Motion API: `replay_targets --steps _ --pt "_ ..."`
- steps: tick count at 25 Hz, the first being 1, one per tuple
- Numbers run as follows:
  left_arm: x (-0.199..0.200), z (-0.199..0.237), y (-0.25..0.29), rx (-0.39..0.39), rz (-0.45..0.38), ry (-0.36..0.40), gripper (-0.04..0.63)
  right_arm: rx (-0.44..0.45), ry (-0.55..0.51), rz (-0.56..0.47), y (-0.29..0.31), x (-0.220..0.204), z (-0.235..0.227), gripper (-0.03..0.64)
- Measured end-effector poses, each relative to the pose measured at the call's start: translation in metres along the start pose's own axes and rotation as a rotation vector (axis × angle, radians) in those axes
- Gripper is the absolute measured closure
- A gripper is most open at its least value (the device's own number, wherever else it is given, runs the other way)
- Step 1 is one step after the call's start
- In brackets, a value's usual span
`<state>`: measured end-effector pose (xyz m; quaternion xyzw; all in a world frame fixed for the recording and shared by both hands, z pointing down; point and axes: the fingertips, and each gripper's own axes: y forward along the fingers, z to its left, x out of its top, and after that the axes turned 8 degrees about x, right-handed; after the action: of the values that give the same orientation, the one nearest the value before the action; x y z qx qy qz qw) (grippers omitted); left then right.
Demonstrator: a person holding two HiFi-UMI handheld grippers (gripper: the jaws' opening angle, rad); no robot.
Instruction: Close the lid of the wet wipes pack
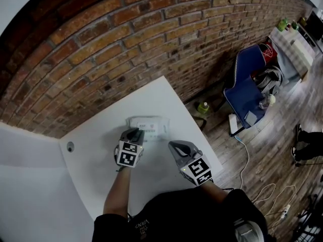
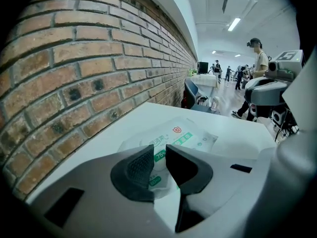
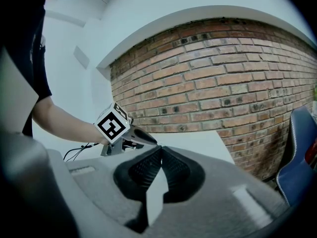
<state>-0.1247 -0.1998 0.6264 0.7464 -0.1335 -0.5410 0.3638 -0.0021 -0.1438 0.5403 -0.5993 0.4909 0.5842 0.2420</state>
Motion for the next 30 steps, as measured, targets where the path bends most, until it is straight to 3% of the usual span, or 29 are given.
replay_targets --steps 8,16,30 --pt "-0.011 -0.005 0.012 0.001 0.061 0.096 0.518 0.002 0.0 0.004 0.002 -0.002 0.0 0.618" --pt "-0.012 -0.008 0.012 -0.029 0.103 0.086 0.53 0.011 0.004 0.01 0.006 -0.004 0.002 0.618" --pt "-0.011 -0.007 0.013 -0.034 0.07 0.047 0.529 0.094 -0.073 0.033 0.066 0.004 -0.001 0.618"
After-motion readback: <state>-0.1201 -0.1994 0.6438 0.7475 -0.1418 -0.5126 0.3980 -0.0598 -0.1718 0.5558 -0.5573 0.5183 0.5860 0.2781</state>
